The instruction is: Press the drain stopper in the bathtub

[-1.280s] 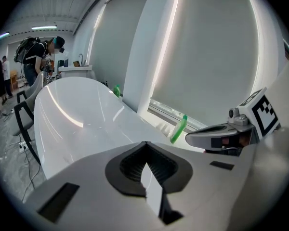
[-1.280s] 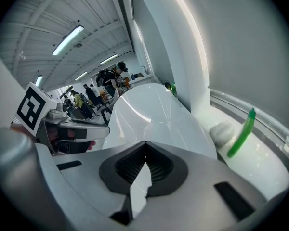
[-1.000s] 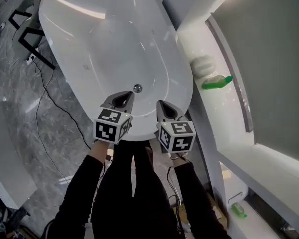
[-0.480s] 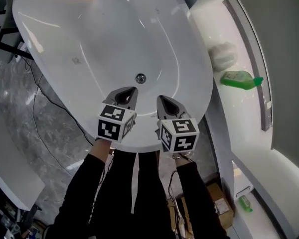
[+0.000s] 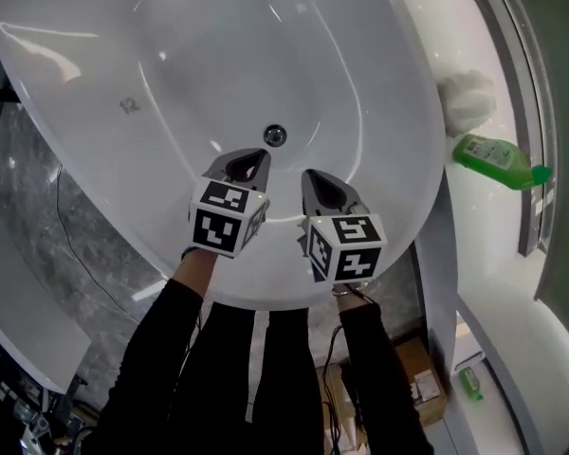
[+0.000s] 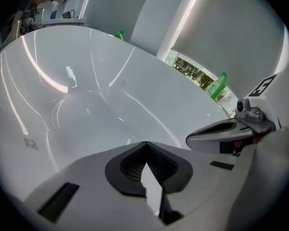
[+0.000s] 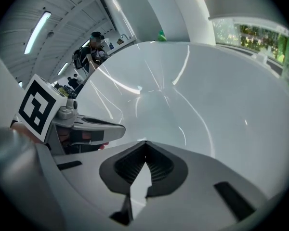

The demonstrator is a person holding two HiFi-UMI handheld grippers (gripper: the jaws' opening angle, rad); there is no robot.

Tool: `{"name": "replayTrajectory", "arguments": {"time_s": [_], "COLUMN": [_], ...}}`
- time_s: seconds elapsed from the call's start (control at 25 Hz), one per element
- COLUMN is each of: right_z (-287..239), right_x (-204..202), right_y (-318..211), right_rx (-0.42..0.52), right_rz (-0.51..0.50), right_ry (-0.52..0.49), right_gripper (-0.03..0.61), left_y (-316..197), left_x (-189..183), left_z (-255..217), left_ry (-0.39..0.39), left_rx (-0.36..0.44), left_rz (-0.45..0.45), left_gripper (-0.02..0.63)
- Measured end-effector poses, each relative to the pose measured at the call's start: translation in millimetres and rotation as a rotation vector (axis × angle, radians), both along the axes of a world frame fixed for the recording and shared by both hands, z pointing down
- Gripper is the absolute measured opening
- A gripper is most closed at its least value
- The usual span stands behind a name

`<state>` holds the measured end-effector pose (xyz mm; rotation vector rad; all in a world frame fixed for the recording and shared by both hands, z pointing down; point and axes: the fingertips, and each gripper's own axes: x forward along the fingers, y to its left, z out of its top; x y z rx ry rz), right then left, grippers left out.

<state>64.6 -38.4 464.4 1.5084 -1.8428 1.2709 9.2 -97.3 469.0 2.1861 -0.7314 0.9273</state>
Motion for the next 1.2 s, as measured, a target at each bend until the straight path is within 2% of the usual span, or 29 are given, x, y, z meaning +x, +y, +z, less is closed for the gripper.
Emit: {"name": "replayTrajectory", "arguments": {"time_s": [0.4, 0.88, 1.2], "right_z": [39, 90, 127], "right_x": [-3, 1, 2], "right_y": [-12, -15, -20], "right_rx": [-0.049, -0.116, -0.148], "right_rz": [-0.028, -0.010, 0.005], "right_ry": [0.015, -0.010, -0.041], "right_gripper": [0.002, 0.002, 0.002], "left_y": [-13, -16, -20], "left_x": [12, 15, 19], "left_z": [56, 120, 152], "left_ry": [-0.022, -0.069, -0.067], "left_rx": [-0.046, -0.102, -0.125], "left_rz": [-0.014, -0.026, -0.042], "left_gripper": [0.005, 0.005, 0.005]}}
